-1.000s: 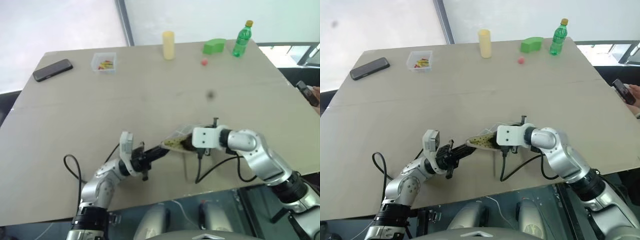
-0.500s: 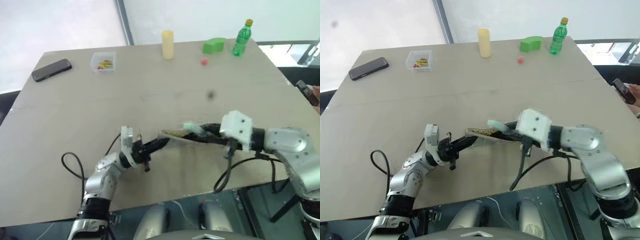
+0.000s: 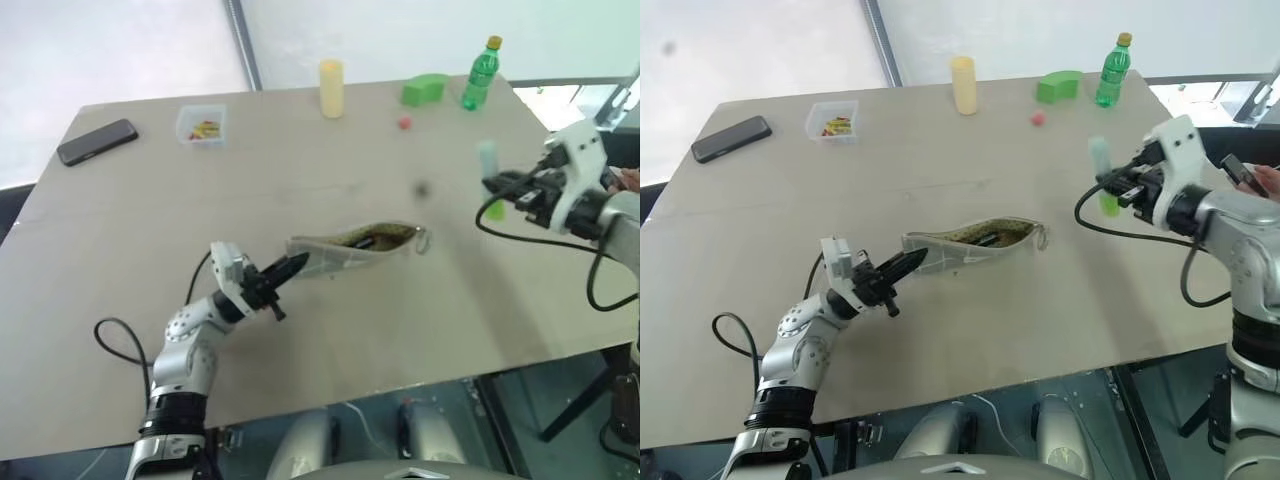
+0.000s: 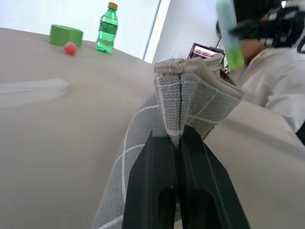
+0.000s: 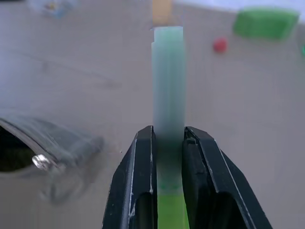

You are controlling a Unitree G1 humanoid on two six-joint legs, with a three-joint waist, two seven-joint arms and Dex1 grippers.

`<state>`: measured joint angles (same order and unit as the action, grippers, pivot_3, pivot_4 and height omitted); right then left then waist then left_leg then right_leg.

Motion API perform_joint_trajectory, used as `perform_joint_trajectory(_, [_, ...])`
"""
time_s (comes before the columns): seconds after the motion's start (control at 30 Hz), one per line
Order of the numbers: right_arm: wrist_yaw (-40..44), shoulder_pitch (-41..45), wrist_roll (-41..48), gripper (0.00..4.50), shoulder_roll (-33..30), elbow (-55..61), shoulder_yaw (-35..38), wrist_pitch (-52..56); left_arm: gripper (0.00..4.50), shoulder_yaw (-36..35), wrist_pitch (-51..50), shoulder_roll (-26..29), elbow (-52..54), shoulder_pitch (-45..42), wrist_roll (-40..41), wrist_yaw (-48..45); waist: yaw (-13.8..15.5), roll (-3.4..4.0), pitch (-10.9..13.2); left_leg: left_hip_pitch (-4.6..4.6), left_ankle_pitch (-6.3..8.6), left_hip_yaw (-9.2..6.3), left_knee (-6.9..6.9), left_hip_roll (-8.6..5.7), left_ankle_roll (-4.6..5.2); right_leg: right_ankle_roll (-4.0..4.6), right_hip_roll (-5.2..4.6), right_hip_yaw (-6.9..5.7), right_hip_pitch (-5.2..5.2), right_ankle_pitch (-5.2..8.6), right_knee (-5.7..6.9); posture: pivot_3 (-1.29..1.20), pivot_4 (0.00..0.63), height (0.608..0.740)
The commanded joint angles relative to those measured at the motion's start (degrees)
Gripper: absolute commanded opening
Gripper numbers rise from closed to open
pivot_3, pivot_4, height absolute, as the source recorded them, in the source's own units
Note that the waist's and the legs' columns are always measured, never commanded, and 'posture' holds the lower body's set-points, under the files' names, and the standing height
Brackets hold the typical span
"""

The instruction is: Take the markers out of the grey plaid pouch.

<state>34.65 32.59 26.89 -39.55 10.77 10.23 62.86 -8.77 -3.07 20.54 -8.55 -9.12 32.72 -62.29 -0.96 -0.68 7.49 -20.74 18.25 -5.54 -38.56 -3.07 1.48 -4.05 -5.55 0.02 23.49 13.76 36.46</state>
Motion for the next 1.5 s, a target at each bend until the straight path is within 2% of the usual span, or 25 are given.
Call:
perform_joint_trajectory(0.03, [2.07,0.8,-2.2,0.26,-1.37,-4.12,-5.19,-2.17,0.0,-1.05,0.19,0.77,2.45,0.28,0.82,-0.01,0.09,0.05,0.03,-0.03,0.0,0.0,0.0,0.0,0.0,0.0,0.0,0.0,0.04,0.0,0.0,0.0,0.15,0.74])
perform_joint_trajectory(0.3, [5.28,0.06,-4.26,0.26,-2.28,-12.81,-9.62,-5.04,0.0,-2.48,-2.69,0.33,8.73,4.34,4.9,0.3,0.21,0.05,0.03,-0.12,0.0,-0.07,0.03,-0.02,0.01,0.0,-0.02,-0.07,0.04,0.0,-0.15,0.0,0.15,0.74])
perform_joint_trajectory(0.37, [5.51,-0.05,-4.61,1.32,-2.32,-13.29,-9.68,-5.42,0.0,-2.32,-3.3,0.36,9.53,5.02,5.41,0.25,0.32,0.04,0.03,-0.1,0.0,-0.08,0.03,-0.03,0.01,0.0,-0.03,-0.06,0.01,0.0,-0.15,0.0,0.15,0.74])
perform_joint_trajectory(0.4, [5.52,-0.15,-4.75,1.59,-2.34,-13.27,-9.66,-5.53,0.0,-2.26,-3.8,0.26,9.9,5.17,6.01,0.03,0.37,0.05,0.03,-0.1,0.0,-0.09,0.03,-0.04,0.01,0.0,-0.03,-0.08,0.01,0.0,-0.15,0.0,0.15,0.74])
perform_joint_trajectory(0.43, [5.46,-0.37,-4.63,2.06,-2.27,-12.94,-9.28,-5.5,0.0,-2.08,-4.31,0.18,10.34,5.29,6.62,-0.36,0.39,0.05,0.04,-0.11,0.0,-0.09,0.02,-0.04,0.01,0.0,-0.03,-0.08,0.01,0.0,-0.15,0.0,0.15,0.74])
perform_joint_trajectory(0.53, [5.23,-1.67,-4.01,3.69,-2.51,-9.91,-7.4,-6.2,0.0,-1.52,-6.28,0.13,11.66,5.32,8.6,-1.49,0.28,0.06,0.04,-0.12,0.0,-0.09,0.03,-0.05,0.01,0.0,-0.03,-0.08,0.02,0.0,-0.14,0.0,0.15,0.74])
perform_joint_trajectory(0.57, [5.65,-2.53,-3.59,4.04,-2.86,-7.82,-6.39,-7.47,0.0,-1.43,-7.23,0.06,12.2,5.24,9.47,-1.7,0.28,0.06,0.04,-0.11,0.0,-0.09,0.04,-0.05,0.01,0.0,-0.03,-0.07,0.03,0.0,-0.14,0.0,0.15,0.74])
perform_joint_trajectory(0.73, [9.15,-6.76,7.22,4.04,-5.56,10.66,6.93,-5.87,0.0,0.91,-16.28,0.62,17.28,4.65,15.07,-1.82,0.45,0.22,0.14,-0.25,0.01,-0.17,0.05,-0.08,0.01,-0.01,-0.05,-0.13,0.06,0.0,-0.21,0.0,0.15,0.74])
perform_joint_trajectory(0.87, [6.81,-4.05,19.66,4.04,-5.63,19.83,14.6,2.21,0.0,2.12,-24.15,1.59,20.53,4.31,20.78,-2.46,0.34,0.21,0.15,-0.19,0.01,-0.25,0.06,-0.07,0.02,-0.01,-0.03,-0.17,-0.02,0.0,-0.25,0.0,0.15,0.74])
perform_joint_trajectory(1.03, [1.43,-0.19,31.54,4.04,-4.73,23.37,13.89,11.02,0.0,3.57,-25.14,2.33,17.19,4.26,18.6,-4.34,0.24,0.22,0.15,-0.04,0.01,-0.19,0.06,-0.02,0.03,-0.01,0.01,-0.12,-0.09,0.0,-0.18,0.0,0.15,0.74])
perform_joint_trajectory(1.27, [-0.12,-1.06,38.75,4.04,-4.65,26.6,6.79,13.82,0.0,4.82,-20.7,2.1,14.61,5.93,13.87,-7.29,0.4,0.22,0.15,-0.1,0.01,-0.18,0.06,-0.07,0.03,0.0,0.0,-0.13,-0.07,0.0,-0.25,0.0,0.15,0.74])
perform_joint_trajectory(1.37, [1.1,-2.01,39.23,3.16,-5.66,26.59,2.08,13.59,0.0,5.32,-19.32,1.74,15.79,8.02,12.9,-7.9,0.38,0.22,0.15,-0.12,0.02,-0.2,0.1,-0.06,0.03,-0.01,-0.02,-0.15,-0.07,0.0,-0.33,0.0,0.15,0.74])
perform_joint_trajectory(1.43, [1.12,-2.4,38.07,2.22,-5.68,25.26,-0.57,13.0,0.0,5.62,-18.77,1.53,16.67,9.12,12.62,-7.94,0.37,0.22,0.15,-0.12,0.02,-0.2,0.1,-0.07,0.04,-0.01,-0.04,-0.15,-0.08,0.0,-0.34,0.0,0.15,0.74])
perform_joint_trajectory(1.47, [1.09,-2.48,37.57,2.02,-5.74,24.66,-1.45,12.66,0.0,5.67,-18.51,1.42,16.83,9.42,12.46,-7.98,0.37,0.22,0.15,-0.11,0.02,-0.2,0.1,-0.06,0.04,-0.01,-0.03,-0.15,-0.08,0.0,-0.34,0.0,0.15,0.74])
perform_joint_trajectory(1.5, [1.06,-2.5,37.1,2.02,-5.84,24.16,-2.14,12.31,0.0,5.65,-18.29,1.32,16.93,9.63,12.32,-8.01,0.38,0.22,0.15,-0.11,0.02,-0.2,0.1,-0.07,0.04,-0.01,-0.03,-0.15,-0.08,0.0,-0.33,0.0,0.15,0.74])
